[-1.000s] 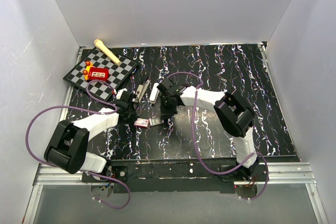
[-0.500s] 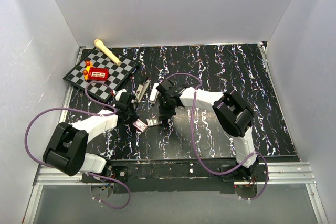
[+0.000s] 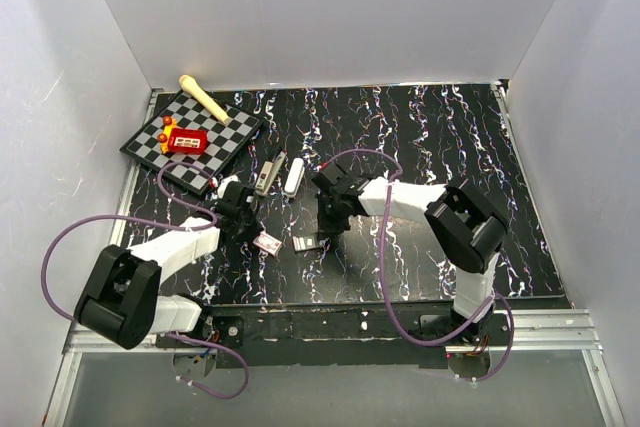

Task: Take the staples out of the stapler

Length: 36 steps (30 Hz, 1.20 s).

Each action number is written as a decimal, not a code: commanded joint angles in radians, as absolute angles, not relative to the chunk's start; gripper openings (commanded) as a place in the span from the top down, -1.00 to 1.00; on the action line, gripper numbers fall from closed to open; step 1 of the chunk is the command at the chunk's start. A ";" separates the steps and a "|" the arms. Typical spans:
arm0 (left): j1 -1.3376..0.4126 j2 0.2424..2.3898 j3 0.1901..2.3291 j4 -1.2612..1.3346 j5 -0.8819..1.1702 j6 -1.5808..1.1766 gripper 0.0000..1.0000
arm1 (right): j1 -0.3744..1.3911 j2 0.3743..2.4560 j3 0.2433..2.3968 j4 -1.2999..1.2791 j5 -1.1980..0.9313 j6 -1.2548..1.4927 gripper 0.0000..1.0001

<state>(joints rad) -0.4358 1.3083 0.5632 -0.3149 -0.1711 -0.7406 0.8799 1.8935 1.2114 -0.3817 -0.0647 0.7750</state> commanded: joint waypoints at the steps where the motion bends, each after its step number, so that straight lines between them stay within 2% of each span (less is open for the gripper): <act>1: -0.439 1.266 0.525 -0.374 -0.158 -0.752 1.00 | 0.902 1.830 1.148 -0.400 -0.037 0.775 0.97; 19: -0.474 1.160 0.439 -0.377 -0.129 -0.807 1.00 | 0.953 1.847 1.169 -0.403 -0.040 0.798 0.97; 36: -0.486 1.186 0.446 -0.368 -0.126 -0.808 1.00 | 0.953 1.913 1.259 -0.414 -0.031 0.828 0.97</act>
<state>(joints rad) -0.4751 1.1709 0.4641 -0.3340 -0.1387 -0.8082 0.9504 1.8954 1.2198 -0.3981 -0.0521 0.8131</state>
